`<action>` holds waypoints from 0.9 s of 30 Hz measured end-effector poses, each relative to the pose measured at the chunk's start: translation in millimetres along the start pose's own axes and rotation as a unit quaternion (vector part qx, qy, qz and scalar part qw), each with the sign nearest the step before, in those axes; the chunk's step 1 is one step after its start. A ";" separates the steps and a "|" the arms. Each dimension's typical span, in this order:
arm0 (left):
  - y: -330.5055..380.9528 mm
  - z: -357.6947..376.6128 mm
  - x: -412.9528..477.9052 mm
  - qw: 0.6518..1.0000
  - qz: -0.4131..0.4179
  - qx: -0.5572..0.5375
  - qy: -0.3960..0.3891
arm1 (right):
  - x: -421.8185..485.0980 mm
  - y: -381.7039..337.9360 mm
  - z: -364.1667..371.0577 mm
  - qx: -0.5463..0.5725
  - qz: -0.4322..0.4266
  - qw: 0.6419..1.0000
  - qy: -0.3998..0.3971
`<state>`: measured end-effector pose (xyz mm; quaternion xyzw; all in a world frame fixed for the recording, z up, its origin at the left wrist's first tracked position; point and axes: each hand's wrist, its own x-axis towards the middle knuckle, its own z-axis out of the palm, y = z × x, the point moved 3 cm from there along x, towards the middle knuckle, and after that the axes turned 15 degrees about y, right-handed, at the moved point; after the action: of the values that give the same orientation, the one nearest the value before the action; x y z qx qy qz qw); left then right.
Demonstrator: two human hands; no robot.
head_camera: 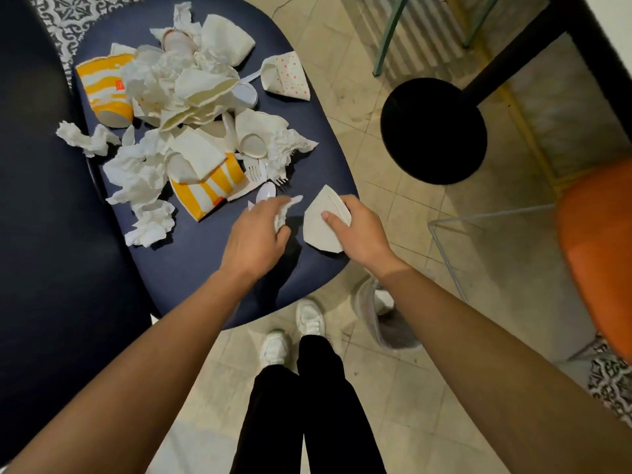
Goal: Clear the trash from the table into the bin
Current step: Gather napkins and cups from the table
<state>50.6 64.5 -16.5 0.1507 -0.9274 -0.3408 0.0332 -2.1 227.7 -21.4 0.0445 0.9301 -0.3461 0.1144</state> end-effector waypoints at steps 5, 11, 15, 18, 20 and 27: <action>28.6 22.9 -15.5 0.999 0.029 -0.009 -0.033 | -19.9 28.9 -36.7 0.011 0.035 0.998 0.053; 71.3 65.0 -39.6 0.996 0.036 -0.053 -0.054 | -36.1 82.8 -71.1 -0.004 0.087 0.991 0.098; 93.4 106.8 -56.2 0.993 0.017 -0.088 -0.072 | -43.3 132.5 -82.8 -0.029 0.131 0.987 0.088; 109.4 142.4 -73.6 0.991 -0.012 -0.114 -0.075 | -48.1 175.4 -89.5 -0.050 0.152 0.984 0.083; 116.1 168.0 -86.5 0.988 -0.032 -0.118 -0.094 | -51.1 204.3 -89.9 -0.059 0.154 0.984 0.072; 105.7 255.4 -124.2 0.978 -0.102 -0.093 -0.158 | -55.4 285.0 -68.9 -0.064 0.155 0.986 0.022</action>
<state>99.8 337.3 -139.1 0.1852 -0.8648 -0.4470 -0.1343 85.3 488.1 -137.9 0.1888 0.9345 -0.2626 0.1489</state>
